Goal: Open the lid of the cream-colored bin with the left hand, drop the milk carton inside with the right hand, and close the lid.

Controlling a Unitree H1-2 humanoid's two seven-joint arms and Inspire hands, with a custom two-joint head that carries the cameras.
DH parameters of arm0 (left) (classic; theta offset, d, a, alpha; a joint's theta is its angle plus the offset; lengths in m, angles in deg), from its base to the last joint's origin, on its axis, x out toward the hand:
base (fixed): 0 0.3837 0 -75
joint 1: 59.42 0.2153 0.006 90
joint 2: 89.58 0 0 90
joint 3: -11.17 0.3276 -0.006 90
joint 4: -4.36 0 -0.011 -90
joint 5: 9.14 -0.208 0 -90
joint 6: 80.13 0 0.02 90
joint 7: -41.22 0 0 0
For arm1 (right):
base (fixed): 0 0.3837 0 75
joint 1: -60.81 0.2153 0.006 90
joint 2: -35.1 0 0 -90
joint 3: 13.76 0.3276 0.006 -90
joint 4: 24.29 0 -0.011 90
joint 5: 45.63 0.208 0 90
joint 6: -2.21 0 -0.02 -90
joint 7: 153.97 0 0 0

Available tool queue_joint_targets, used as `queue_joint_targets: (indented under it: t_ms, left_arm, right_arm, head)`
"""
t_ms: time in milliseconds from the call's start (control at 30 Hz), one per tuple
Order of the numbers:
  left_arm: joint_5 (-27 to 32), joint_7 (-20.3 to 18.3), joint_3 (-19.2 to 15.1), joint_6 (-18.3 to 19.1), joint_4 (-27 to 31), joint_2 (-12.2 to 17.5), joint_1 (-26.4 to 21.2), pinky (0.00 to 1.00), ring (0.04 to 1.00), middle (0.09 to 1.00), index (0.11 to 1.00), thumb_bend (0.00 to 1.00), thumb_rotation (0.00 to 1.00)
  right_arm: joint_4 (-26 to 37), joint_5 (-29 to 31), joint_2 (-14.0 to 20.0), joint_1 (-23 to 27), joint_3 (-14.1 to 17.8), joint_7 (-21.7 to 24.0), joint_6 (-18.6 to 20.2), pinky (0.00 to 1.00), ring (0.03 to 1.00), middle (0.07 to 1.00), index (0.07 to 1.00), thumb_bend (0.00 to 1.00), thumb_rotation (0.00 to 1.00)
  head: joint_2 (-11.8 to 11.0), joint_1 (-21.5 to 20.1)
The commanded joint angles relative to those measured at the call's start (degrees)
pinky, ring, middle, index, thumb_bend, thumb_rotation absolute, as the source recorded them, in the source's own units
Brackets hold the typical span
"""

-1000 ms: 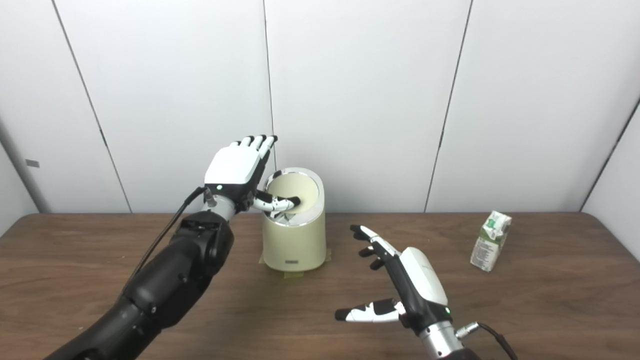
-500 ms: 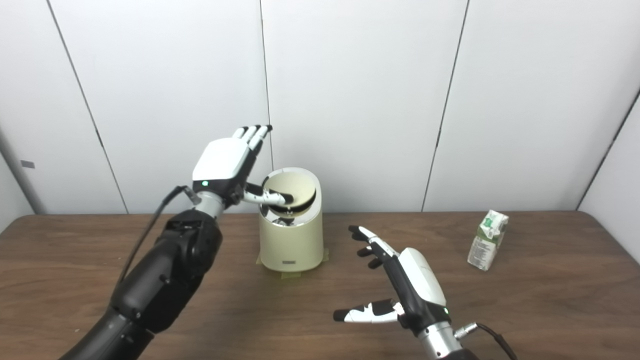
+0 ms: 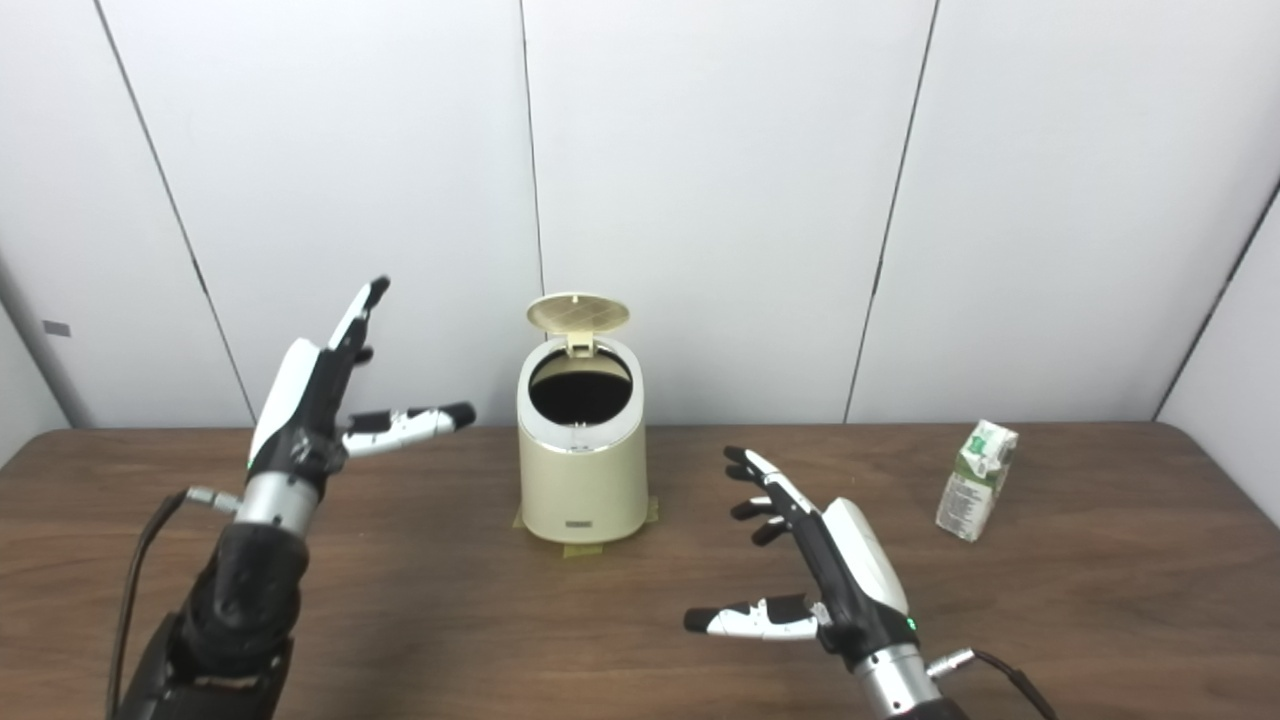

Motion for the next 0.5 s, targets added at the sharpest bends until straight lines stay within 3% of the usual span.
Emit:
queue_joint_targets:
  t_ms: [0,67,200,300,400,467]
  left_arm:
    - [2.01,0.15,-0.55,-4.62,3.11,0.6,-0.39,0.72,0.919,0.955,0.954,0.9,0.19]
    - [3.19,0.58,-0.73,-6.86,3.46,0.43,2.28,0.62,0.801,0.87,0.889,0.81,0.14]
    - [11.32,0.1,-3.21,-12.4,3.14,-1.59,6.88,0.68,0.714,0.772,0.8,0.77,0.09]
    - [16.1,-1.06,-4.05,-19.96,0.62,-2.27,9.34,0.59,0.624,0.679,0.74,0.7,0.05]
    - [19.55,-1.65,-4.2,-26.44,-2.98,-3.53,10.97,0.51,0.565,0.649,0.694,0.67,0.09]
    - [20.24,-1.69,-4.04,-29.36,-5.01,-4.01,11.72,0.48,0.566,0.662,0.692,0.66,0.15]
  right_arm:
    - [0.23,0.97,0.55,2.45,1.44,-2.34,-2.62,0.6,0.714,0.848,0.9,0.82,0.29]
    - [-0.87,1.0,0.5,2.56,2.16,-3.38,-3.05,0.62,0.714,0.841,0.887,0.82,0.32]
    - [-3.84,1.82,0.33,2.85,3.48,-6.21,-6.36,0.61,0.708,0.833,0.867,0.82,0.3]
    - [-6.52,2.95,-0.06,3.13,4.42,-8.25,-9.39,0.61,0.702,0.825,0.854,0.8,0.24]
    - [-7.54,4.06,-0.03,3.14,4.93,-9.04,-11.13,0.6,0.704,0.83,0.854,0.78,0.25]
    - [-6.96,4.67,0.5,3.08,5.41,-8.46,-10.07,0.6,0.71,0.839,0.858,0.78,0.26]
  head:
    - [0.08,0.04]
    - [0.09,0.07]
    - [0.09,0.28]
    - [-0.13,-0.34]
    - [-0.28,-1.56]
    - [-0.32,-2.09]
